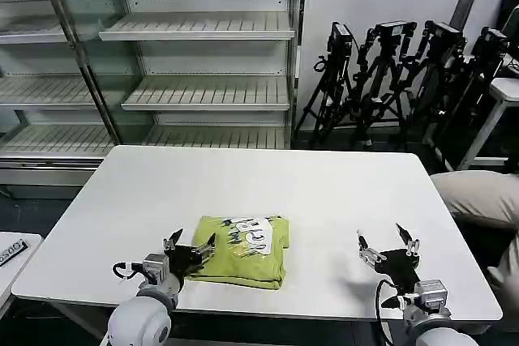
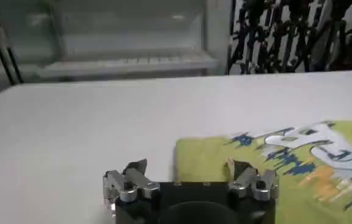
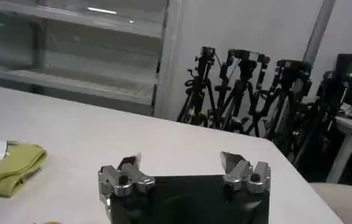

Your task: Fold and organize the clothes.

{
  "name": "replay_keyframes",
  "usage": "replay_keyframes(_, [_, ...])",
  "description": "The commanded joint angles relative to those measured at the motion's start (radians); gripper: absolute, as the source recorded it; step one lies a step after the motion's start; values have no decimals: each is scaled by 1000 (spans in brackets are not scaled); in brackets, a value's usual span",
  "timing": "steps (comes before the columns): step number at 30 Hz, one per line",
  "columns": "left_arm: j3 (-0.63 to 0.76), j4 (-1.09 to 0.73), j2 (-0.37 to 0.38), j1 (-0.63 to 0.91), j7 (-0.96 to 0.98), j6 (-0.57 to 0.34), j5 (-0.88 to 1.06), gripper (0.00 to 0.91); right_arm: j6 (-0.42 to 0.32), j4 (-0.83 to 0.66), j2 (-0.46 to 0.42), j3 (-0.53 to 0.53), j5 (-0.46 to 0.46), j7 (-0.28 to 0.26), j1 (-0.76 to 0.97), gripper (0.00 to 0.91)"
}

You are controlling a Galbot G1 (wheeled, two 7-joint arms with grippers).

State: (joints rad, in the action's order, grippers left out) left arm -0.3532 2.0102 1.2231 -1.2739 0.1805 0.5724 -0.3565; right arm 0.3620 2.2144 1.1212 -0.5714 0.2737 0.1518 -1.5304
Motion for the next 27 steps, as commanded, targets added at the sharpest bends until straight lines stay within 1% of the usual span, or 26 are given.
replay_keyframes(1, [0, -93, -15, 8, 12, 8, -89, 10, -1, 4, 3, -4, 0, 1, -3, 907])
replay_keyframes(6, [8, -77, -18, 1, 13, 8, -98, 20, -1, 3, 6, -5, -1, 1, -1, 907])
replay_keyframes(7, [9, -75, -19, -1, 13, 8, -98, 10, -1, 2, 6, -5, -1, 1, -1, 907])
replay_keyframes(17, [21, -75, -14, -7, 7, 7, -92, 10, 0, 4, 11, 3, -2, 0, 3, 907])
replay_keyframes(19, [4, -66, -24, -7, -17, 6, -43, 10, 0, 4, 11, 1, -2, 1, 3, 907])
replay_keyframes(20, [-31, -54, -39, -9, -48, 5, 6, 10, 0, 4, 11, 1, -2, 1, 3, 907])
replay_keyframes(21, [-65, -45, -73, -10, -87, 4, 50, 10, 0, 3, 10, 1, -2, 1, 3, 907])
replay_keyframes(24, [-242, -20, -207, -12, -172, 4, 92, 10, -6, 1, 11, 3, -2, 0, 4, 907])
replay_keyframes(26, [-428, -30, -294, -20, -231, 4, 120, 10, -11, -4, 16, 8, -1, -1, 11, 907])
replay_keyframes(27, [-492, -36, -336, -34, -289, 3, 150, 10, -12, -6, 18, 12, -1, -1, 15, 907])
